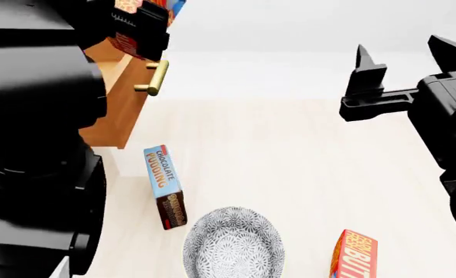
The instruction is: Put the butter at the front in the top drawer of the cabinet and close it.
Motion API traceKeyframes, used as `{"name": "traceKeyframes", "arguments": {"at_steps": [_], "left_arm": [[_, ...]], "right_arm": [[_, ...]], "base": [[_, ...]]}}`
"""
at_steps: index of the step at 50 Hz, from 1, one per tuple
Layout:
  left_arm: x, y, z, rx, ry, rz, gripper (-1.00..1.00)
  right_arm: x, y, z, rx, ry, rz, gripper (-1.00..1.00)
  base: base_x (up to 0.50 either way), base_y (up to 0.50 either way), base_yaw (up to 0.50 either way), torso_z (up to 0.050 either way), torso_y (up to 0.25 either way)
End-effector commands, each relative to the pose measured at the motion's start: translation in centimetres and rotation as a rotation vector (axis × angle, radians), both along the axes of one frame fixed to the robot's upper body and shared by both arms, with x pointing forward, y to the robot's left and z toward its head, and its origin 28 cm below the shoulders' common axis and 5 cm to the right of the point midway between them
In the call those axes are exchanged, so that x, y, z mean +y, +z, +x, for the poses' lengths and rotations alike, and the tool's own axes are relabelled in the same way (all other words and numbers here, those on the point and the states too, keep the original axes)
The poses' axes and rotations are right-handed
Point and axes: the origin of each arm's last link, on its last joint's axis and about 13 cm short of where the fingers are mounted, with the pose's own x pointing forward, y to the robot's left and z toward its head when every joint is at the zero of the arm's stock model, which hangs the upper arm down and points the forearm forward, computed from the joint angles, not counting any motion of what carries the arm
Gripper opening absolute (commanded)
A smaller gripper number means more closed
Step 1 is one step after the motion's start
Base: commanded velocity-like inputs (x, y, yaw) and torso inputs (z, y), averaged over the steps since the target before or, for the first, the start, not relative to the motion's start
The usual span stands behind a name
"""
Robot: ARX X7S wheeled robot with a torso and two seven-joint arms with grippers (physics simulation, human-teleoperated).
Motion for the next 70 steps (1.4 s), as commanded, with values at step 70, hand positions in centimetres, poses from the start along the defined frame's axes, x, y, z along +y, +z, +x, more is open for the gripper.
{"name": "traceKeyframes", "arguments": {"at_steps": [70], "left_arm": [[4.0, -1.0, 10.8, 0.151, 0.743, -0.242, -1.0]], "right_arm": [[1.0, -3.5, 0.5, 0.077, 0.185, 0.109, 1.0]], "base": [[0.0, 0.0, 0.0, 0.0, 0.001]]}}
